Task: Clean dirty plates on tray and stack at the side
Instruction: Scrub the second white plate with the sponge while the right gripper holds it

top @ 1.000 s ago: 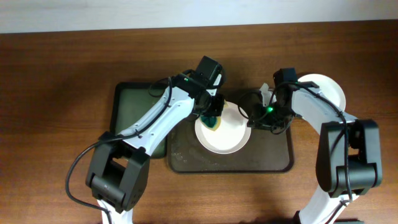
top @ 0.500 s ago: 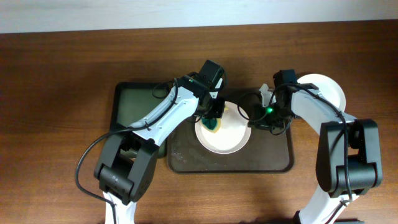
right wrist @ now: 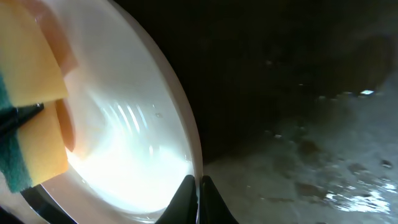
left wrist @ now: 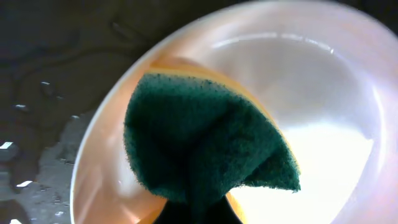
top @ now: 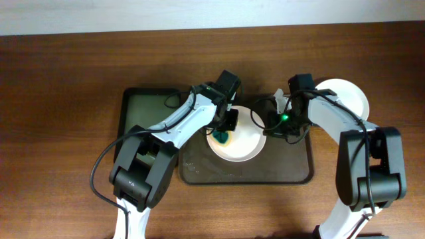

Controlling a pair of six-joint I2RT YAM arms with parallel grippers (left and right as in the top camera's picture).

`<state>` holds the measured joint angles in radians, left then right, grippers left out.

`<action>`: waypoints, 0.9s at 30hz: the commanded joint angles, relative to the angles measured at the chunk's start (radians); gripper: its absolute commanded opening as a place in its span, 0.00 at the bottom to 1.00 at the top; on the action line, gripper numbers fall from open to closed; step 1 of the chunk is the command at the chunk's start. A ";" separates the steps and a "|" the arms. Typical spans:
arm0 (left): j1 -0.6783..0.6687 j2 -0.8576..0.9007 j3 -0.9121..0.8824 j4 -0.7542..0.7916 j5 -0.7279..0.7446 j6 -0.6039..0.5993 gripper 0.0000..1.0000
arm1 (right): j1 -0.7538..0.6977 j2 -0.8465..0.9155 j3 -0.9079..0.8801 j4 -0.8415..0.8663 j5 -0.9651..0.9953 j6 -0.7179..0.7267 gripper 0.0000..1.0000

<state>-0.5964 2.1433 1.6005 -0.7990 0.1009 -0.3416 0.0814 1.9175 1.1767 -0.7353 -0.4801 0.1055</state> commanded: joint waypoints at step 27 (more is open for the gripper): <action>0.119 -0.007 0.189 -0.005 0.613 0.123 0.00 | 0.049 -0.013 -0.067 0.060 0.065 0.094 0.04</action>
<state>-0.5518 2.2509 1.6817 -0.7250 0.8330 -0.2432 0.1158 1.8984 1.1301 -0.6891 -0.3977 0.1917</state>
